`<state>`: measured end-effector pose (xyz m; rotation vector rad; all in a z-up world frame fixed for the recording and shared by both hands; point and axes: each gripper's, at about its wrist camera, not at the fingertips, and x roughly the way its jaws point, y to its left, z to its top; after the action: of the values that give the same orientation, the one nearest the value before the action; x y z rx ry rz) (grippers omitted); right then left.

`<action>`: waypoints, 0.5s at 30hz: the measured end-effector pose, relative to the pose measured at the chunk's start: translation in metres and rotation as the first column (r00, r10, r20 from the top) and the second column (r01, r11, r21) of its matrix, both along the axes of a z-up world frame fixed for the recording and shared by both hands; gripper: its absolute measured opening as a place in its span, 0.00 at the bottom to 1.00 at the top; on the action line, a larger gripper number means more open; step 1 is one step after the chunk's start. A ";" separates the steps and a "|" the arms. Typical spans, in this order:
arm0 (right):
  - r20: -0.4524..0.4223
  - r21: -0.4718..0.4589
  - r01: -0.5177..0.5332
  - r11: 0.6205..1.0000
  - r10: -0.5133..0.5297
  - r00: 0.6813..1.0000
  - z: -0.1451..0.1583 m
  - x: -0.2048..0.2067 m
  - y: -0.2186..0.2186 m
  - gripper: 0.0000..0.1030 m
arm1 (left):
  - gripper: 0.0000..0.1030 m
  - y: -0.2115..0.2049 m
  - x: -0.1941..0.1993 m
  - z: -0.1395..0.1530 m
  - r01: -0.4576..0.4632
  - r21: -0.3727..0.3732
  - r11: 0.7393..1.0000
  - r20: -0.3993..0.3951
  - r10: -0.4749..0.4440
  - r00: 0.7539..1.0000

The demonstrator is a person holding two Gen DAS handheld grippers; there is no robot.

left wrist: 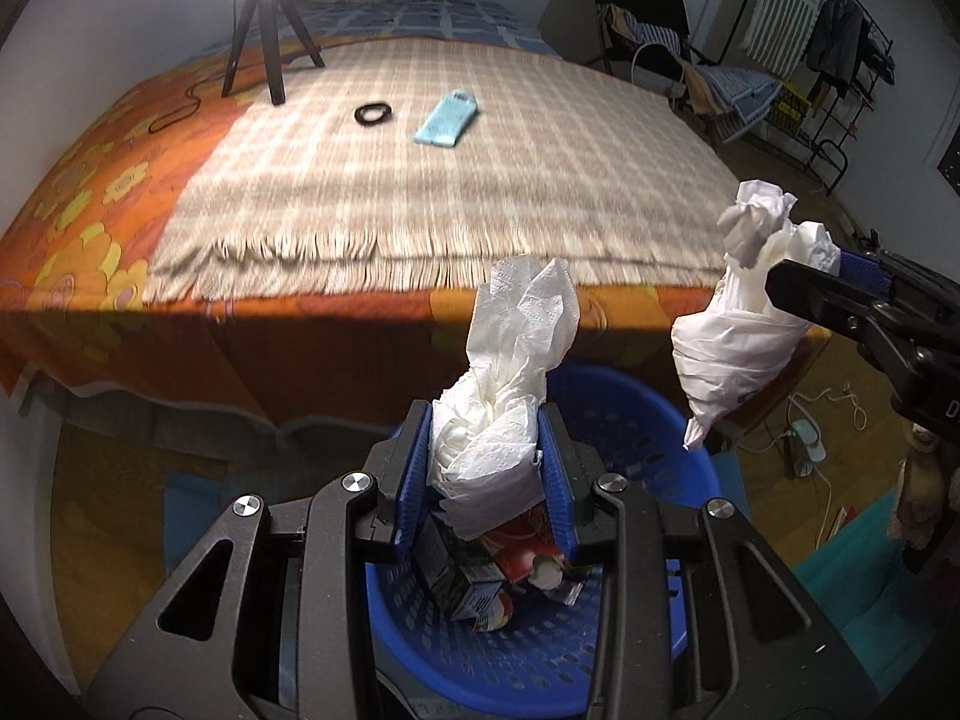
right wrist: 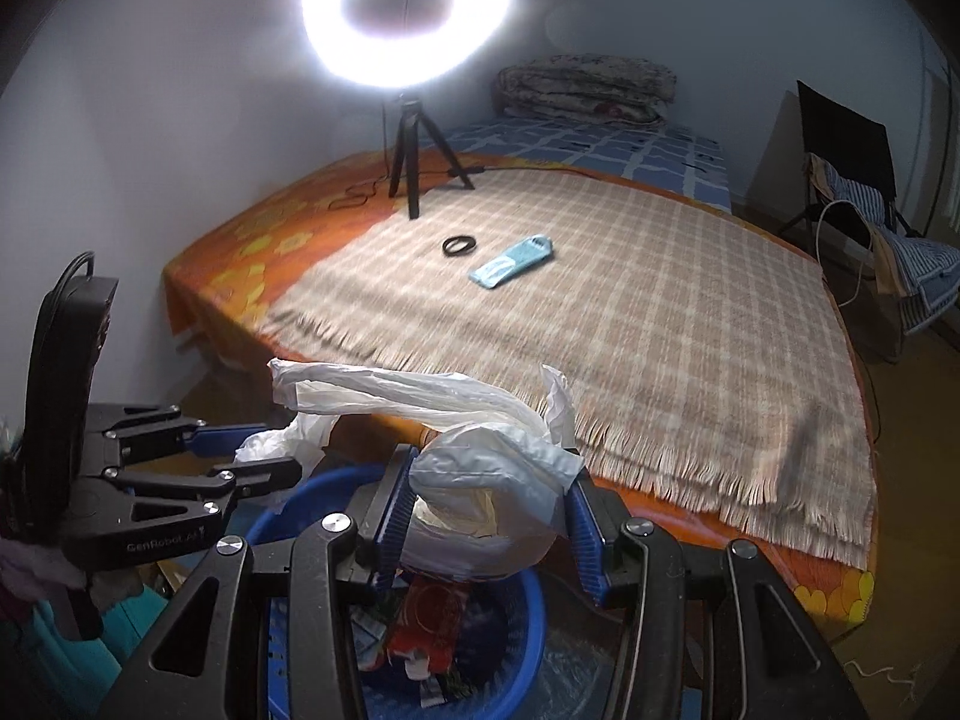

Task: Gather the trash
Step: 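Carry both white bags over the blue basket, then open both tools to drop the white bags into the basket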

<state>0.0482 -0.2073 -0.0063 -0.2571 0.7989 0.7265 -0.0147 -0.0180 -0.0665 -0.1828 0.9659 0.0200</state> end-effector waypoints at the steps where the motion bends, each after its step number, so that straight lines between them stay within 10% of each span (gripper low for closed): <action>1: -0.005 -0.005 -0.004 1.000 0.004 1.000 -0.002 -0.002 0.000 0.47 | 0.34 -0.001 -0.002 -0.004 0.000 0.000 1.000 -0.009 0.000 1.000; 15: -0.084 -0.093 -0.058 0.994 0.050 0.995 -0.045 -0.021 0.006 0.48 | 0.34 -0.016 -0.016 -0.049 0.036 0.010 0.999 -0.143 -0.035 0.989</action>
<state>0.0273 -0.2010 -0.0509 -0.3375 0.9088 0.7544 -0.0303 -0.0335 -0.1151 -0.1545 1.1112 0.0063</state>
